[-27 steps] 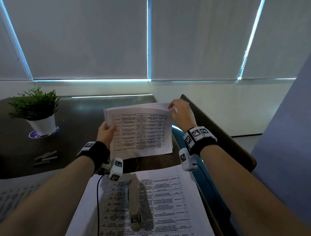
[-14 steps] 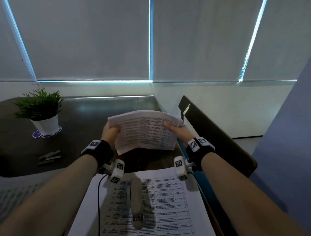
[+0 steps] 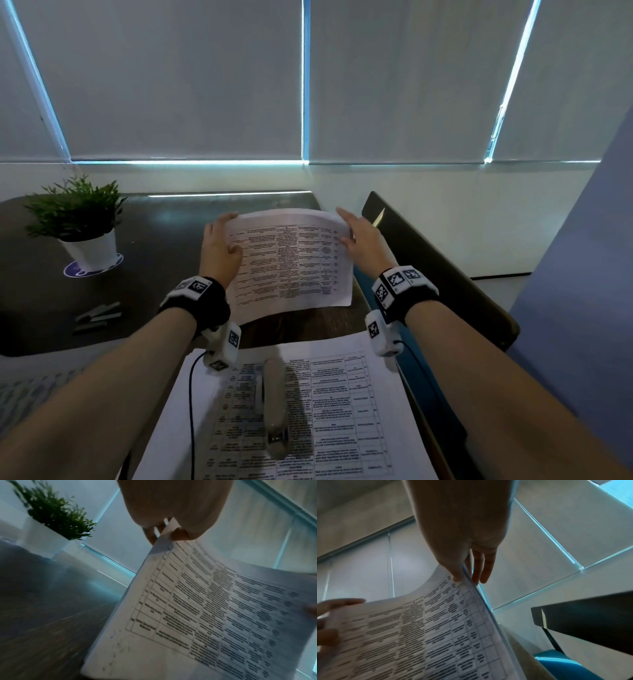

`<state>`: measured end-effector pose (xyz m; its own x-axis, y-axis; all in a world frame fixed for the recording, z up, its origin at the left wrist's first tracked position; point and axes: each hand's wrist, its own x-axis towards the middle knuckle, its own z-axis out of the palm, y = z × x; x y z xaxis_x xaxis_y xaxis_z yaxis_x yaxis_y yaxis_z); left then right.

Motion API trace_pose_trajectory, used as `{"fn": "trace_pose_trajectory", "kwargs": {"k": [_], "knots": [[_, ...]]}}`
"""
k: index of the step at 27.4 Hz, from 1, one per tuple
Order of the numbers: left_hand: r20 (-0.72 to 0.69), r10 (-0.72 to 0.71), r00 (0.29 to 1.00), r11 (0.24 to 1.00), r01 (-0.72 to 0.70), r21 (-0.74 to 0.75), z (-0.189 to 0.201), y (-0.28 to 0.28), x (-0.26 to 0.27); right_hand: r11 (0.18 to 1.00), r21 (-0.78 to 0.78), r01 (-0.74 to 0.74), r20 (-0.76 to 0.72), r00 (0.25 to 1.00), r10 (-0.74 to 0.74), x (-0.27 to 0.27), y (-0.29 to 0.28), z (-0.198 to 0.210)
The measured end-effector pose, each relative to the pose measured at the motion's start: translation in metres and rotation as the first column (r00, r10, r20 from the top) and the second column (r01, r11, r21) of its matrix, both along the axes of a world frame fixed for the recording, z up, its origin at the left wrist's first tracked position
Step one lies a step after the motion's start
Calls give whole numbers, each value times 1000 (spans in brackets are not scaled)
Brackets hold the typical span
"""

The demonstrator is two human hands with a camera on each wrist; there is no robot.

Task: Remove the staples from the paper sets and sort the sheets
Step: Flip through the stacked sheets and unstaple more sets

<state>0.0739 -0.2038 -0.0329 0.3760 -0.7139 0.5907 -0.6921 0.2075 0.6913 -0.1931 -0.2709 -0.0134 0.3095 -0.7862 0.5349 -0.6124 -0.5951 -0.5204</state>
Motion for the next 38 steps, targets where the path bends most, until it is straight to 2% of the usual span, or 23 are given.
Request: {"fn": "trace_pose_trajectory", "kwargs": {"k": [5,7,10,14,16,17,18,19,20,21,23,26,28,30,32,33,35,36,38], "knots": [[-103,-52,993,998,54,13,-4,3,10,990,-135,45,-86,995,-57,-4,-4,7],[-145,-67,987,997,72,27,-3,5,6,978,-192,77,-174,979,-111,2,-7,8],[-254,-96,962,994,104,16,-5,6,3,955,-247,165,-400,880,-256,10,-8,5],[-406,-136,904,991,132,-38,-9,5,4,942,-305,140,-430,862,-267,16,-2,12],[-455,-109,884,994,98,-49,-6,2,3,963,-235,131,-429,875,-224,16,-5,14],[-477,-100,873,995,94,-36,-5,2,3,987,-81,139,-319,935,-158,12,-10,12],[-504,-101,858,994,109,-14,-3,2,4,985,139,103,-93,992,-90,6,-14,7],[-530,-99,842,992,127,16,-2,0,6,940,341,4,129,990,-51,0,-16,2],[-551,-92,829,988,146,55,-1,-1,9,867,485,-114,288,957,-35,-5,-18,-6],[-561,-90,823,984,160,76,0,-2,11,806,560,-191,354,935,-25,-8,-20,-14],[-551,-106,828,987,156,44,7,-7,10,760,588,-277,445,895,-18,-7,-17,-20],[-532,-115,839,992,70,-102,30,-10,-2,793,492,-358,659,749,-70,1,-9,-8],[-532,-106,840,987,25,-158,40,-7,-8,792,434,-428,751,658,-56,2,-4,0],[-551,-96,829,994,47,-102,31,-7,-2,748,472,-466,742,668,-52,-3,-4,-6],[-618,-46,785,983,146,112,5,-8,5,690,568,-448,688,719,-101,-4,-2,-25],[-658,-25,753,951,220,217,-9,-9,8,687,594,-418,668,732,-133,-1,0,-33],[-706,-32,708,933,273,232,-23,-13,10,774,541,-330,656,741,-142,8,2,-34],[-695,-46,718,951,245,190,-22,-15,11,816,500,-290,661,736,-144,10,1,-30],[-622,13,783,974,130,184,-21,-25,18,833,475,-283,742,637,-207,11,-2,-22]]}}
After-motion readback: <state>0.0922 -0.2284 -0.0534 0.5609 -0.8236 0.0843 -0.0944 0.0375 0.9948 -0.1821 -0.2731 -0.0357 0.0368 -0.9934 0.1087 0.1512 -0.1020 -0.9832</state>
